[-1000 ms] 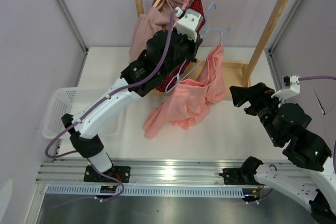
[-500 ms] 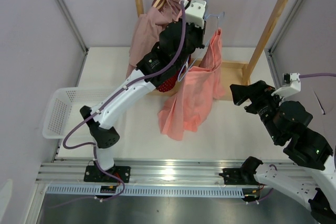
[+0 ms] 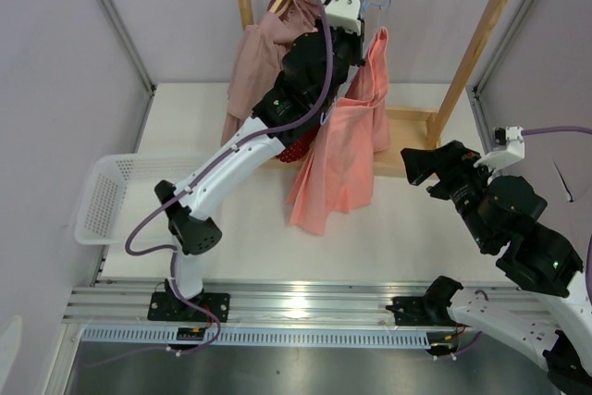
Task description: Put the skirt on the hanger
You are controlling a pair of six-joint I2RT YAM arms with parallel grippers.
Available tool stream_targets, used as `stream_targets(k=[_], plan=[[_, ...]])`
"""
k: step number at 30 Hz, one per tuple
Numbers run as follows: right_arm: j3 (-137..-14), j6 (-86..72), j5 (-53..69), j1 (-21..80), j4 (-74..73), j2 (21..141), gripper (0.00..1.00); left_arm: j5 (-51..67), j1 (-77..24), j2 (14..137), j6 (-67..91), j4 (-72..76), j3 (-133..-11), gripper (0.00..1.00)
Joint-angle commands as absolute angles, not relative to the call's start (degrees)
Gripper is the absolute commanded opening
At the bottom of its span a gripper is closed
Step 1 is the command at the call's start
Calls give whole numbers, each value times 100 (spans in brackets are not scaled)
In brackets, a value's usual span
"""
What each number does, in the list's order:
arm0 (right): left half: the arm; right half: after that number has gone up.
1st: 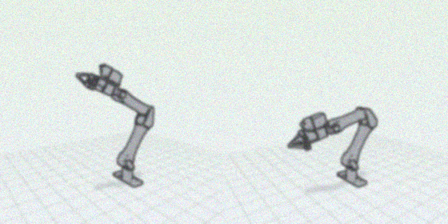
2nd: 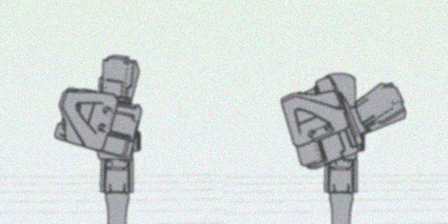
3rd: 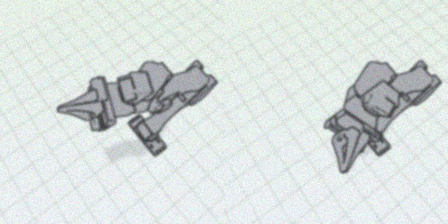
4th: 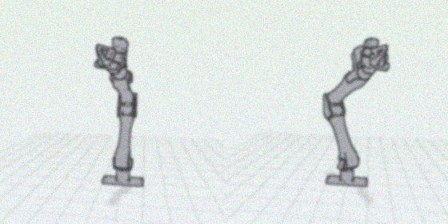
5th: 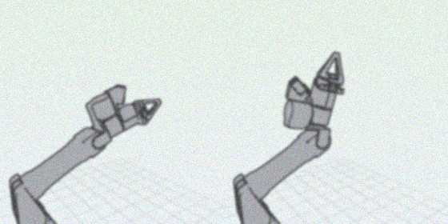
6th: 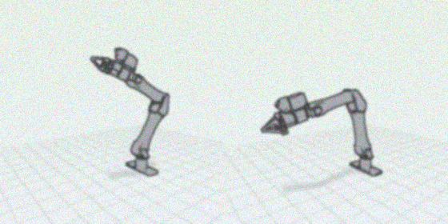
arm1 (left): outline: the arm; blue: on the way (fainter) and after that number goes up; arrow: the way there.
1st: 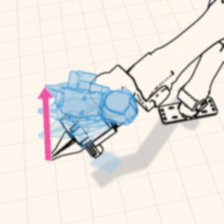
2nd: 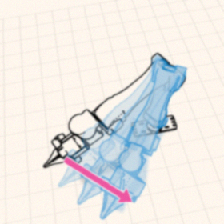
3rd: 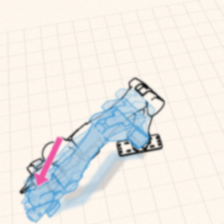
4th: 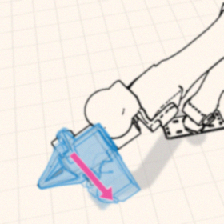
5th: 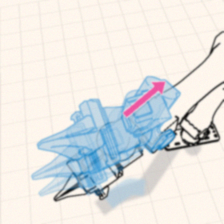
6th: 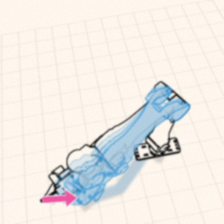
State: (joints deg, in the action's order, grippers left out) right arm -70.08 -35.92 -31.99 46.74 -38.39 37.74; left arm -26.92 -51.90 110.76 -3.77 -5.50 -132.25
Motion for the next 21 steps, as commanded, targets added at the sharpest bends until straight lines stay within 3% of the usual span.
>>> stream_targets(k=[1, 15, 21], plan=[[-7058, -3524, -3103, 4667, -3656, 3832, 87, -2742, -5054, 11250, -554, 421, -13632, 0], [-6908, -3533, -3024, 4650, -3788, 3700, 87, -2821, -4790, 11971, -264, 1125, -13992, 0], [-6856, -3551, -2892, 4658, -3762, 3718, 86, -2821, -4790, 11646, -229, 1792, -13343, 0]])
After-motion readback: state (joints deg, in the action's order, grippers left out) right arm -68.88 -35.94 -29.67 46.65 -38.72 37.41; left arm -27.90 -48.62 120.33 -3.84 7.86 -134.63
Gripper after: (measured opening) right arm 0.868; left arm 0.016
